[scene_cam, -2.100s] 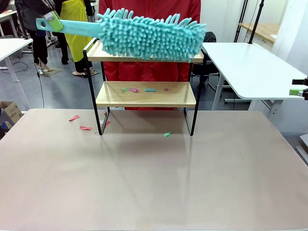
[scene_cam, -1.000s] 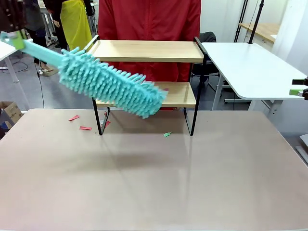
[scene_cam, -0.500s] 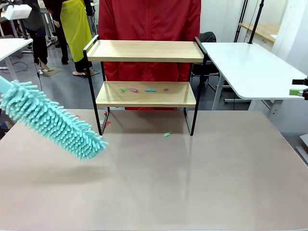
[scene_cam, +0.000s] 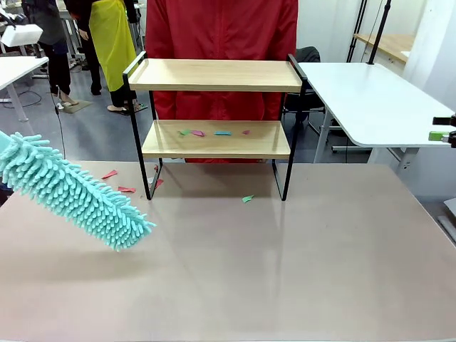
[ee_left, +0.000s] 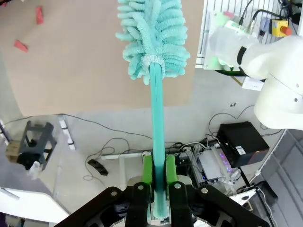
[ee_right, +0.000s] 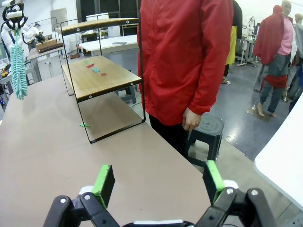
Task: Clean the shelf.
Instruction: Clean the specific section of the Shelf indicated by the human with the Duster.
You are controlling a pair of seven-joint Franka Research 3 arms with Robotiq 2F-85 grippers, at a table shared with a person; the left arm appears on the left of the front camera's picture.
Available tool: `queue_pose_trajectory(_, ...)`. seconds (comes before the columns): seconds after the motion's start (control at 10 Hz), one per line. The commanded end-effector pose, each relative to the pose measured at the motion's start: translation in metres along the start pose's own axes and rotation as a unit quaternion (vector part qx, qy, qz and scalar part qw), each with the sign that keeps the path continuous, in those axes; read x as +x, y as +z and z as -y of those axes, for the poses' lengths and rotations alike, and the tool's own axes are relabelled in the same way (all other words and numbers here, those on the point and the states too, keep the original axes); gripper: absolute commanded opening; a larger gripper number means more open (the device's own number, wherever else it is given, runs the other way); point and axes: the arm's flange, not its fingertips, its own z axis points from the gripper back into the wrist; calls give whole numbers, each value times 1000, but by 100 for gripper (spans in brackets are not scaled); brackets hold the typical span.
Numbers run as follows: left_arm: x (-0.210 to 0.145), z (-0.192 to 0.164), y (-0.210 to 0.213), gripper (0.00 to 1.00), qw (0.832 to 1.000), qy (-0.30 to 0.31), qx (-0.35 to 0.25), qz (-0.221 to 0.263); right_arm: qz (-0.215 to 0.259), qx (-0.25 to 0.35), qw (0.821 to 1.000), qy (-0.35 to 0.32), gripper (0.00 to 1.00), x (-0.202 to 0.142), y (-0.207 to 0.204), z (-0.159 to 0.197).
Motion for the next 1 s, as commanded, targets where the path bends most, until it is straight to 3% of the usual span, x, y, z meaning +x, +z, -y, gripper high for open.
queue_pose_trajectory(0.0,-3,2,6,13,1000,3,6,1,1,0,1000,3,100,4,-1,0)
queue_pose_trajectory(0.9,-3,2,6,13,1000,3,6,1,1,0,1000,3,100,4,-1,0)
